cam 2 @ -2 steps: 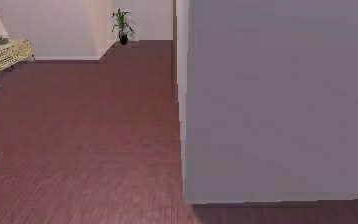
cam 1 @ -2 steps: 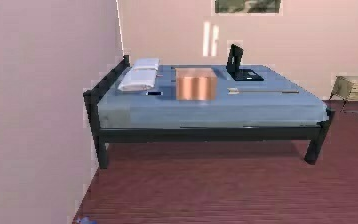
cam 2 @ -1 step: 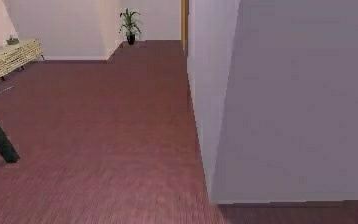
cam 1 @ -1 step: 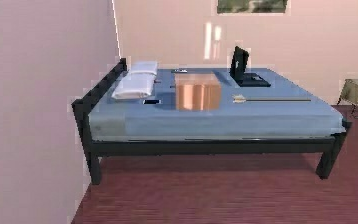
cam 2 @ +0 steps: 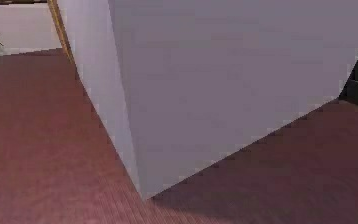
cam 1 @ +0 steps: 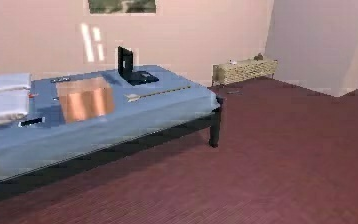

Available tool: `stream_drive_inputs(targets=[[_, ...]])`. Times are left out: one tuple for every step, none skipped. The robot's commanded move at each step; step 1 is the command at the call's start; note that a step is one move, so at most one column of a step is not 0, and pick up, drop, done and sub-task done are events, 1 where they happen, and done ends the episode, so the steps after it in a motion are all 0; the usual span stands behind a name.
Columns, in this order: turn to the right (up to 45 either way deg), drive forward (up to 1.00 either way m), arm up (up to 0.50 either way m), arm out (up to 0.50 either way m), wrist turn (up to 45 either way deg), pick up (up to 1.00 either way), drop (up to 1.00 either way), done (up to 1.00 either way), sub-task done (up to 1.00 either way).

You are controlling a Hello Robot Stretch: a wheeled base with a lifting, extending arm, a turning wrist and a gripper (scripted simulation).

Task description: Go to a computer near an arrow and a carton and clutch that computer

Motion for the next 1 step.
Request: stream_drive_inputs(targets=[[0.0, 0.9, 0.0, 0.0, 0.0, 0.0, 0.0, 0.0, 0.0]])
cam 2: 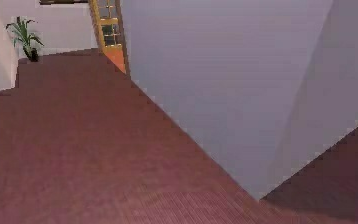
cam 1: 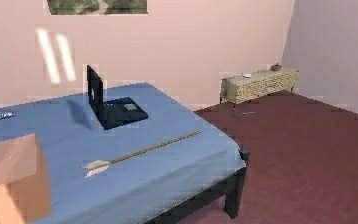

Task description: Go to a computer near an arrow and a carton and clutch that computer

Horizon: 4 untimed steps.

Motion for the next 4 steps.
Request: stream_drive_inputs(targets=[[45.0, 0.0, 0.0, 0.0, 0.0, 0.0, 0.0, 0.0, 0.0], [3.0, 0.0, 0.0, 0.0, 0.0, 0.0, 0.0, 0.0, 0.0], [0.0, 1.0, 0.0, 0.0, 0.0, 0.0, 0.0, 0.0, 0.0], [12.0, 0.0, 0.0, 0.0, 0.0, 0.0, 0.0, 0.0, 0.0]])
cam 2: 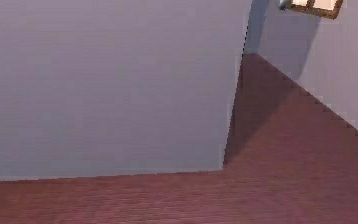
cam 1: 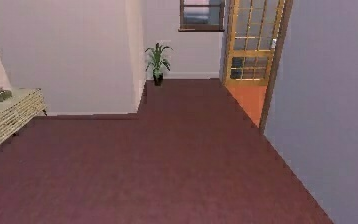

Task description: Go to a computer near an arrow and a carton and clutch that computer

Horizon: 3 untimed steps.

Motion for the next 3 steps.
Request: stream_drive_inputs(targets=[[0.0, 0.2, 0.0, 0.0, 0.0, 0.0, 0.0, 0.0, 0.0], [-39.0, 0.0, 0.0, 0.0, 0.0, 0.0, 0.0, 0.0, 0.0], [0.0, 0.65, 0.0, 0.0, 0.0, 0.0, 0.0, 0.0, 0.0]])
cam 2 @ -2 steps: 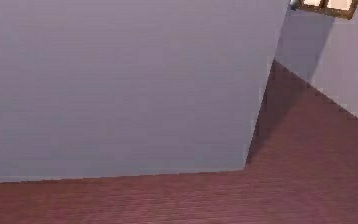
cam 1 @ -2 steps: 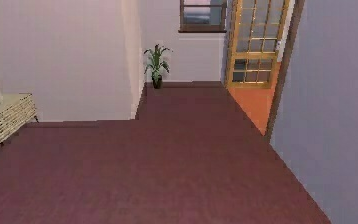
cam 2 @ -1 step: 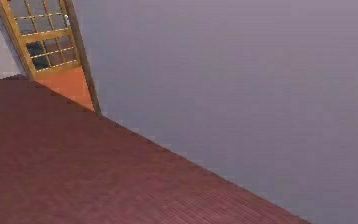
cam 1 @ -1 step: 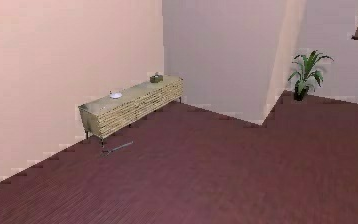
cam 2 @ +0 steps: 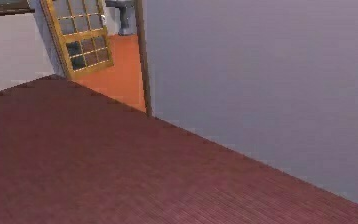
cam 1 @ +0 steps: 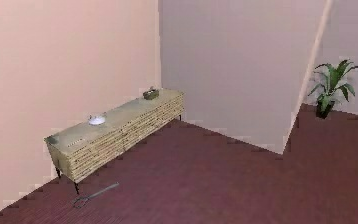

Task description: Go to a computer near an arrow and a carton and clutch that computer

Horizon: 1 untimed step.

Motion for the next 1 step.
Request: stream_drive_inputs(targets=[[-45.0, 0.0, 0.0, 0.0, 0.0, 0.0, 0.0, 0.0, 0.0]])
